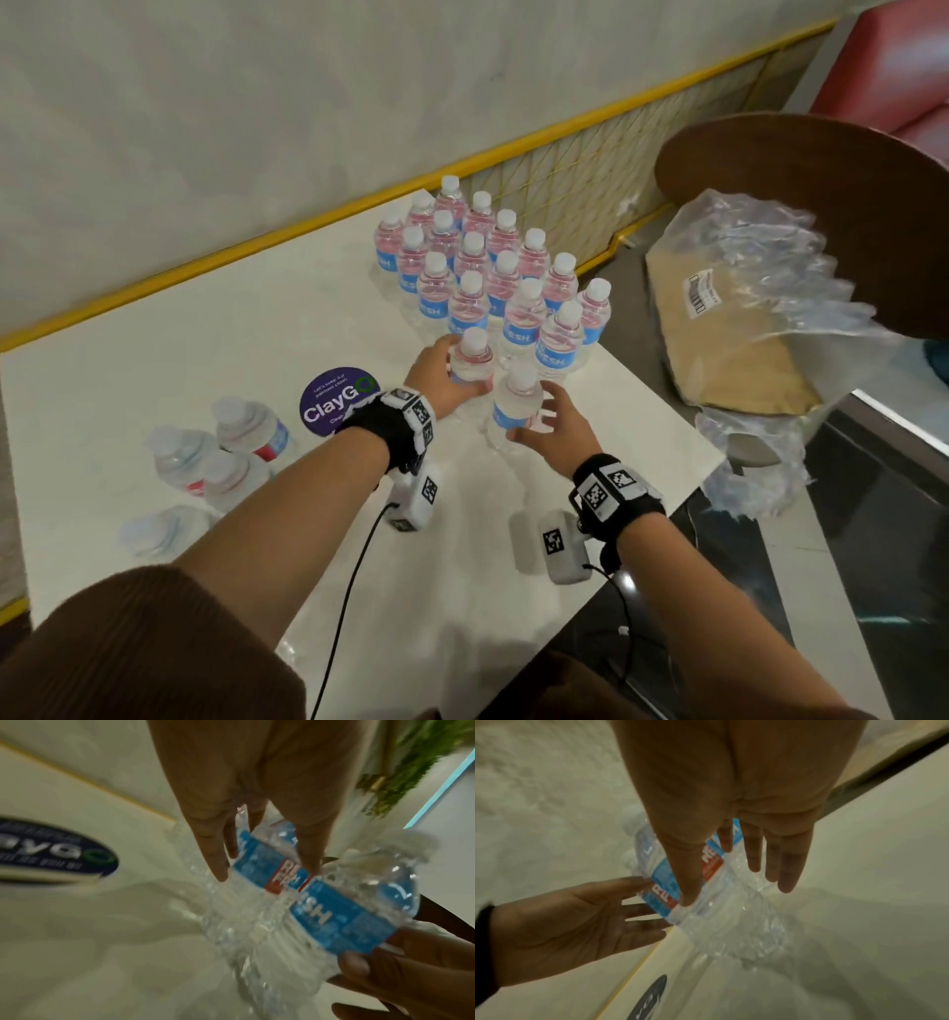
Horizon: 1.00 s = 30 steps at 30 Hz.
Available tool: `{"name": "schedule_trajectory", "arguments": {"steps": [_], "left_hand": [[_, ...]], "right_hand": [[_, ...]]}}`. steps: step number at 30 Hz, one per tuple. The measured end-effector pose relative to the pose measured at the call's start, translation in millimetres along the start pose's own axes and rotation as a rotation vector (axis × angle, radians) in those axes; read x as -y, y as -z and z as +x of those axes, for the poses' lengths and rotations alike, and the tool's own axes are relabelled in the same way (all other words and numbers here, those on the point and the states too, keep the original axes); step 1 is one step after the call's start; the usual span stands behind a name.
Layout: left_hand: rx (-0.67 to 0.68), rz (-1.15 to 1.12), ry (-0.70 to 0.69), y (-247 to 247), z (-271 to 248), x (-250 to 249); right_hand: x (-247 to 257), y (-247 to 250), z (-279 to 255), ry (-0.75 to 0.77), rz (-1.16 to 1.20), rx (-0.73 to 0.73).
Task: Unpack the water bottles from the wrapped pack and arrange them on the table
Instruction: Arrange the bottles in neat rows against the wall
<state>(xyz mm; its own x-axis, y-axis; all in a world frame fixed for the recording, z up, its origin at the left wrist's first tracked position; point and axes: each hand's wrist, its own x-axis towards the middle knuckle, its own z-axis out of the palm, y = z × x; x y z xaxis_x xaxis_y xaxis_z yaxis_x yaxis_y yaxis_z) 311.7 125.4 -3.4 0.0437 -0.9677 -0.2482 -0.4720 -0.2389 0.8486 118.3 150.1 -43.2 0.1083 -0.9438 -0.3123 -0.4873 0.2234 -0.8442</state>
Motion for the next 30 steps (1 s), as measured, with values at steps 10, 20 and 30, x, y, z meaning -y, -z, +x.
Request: {"name": "schedule_trajectory", "arguments": {"steps": [10, 20, 30], "left_hand": [[-0.078, -0.065, 0.106, -34, 17, 35], [-0.004, 0.058, 0.103, -47, 32, 42], [-0.092, -0.025, 0.131, -57, 34, 48]], "right_hand": [[-17, -5, 14, 0.044, 0.011, -0.009], [-12, -21, 22, 0.049, 0.064, -0.219], [-12, -7, 20, 0.047, 0.121, -0.217]]}}
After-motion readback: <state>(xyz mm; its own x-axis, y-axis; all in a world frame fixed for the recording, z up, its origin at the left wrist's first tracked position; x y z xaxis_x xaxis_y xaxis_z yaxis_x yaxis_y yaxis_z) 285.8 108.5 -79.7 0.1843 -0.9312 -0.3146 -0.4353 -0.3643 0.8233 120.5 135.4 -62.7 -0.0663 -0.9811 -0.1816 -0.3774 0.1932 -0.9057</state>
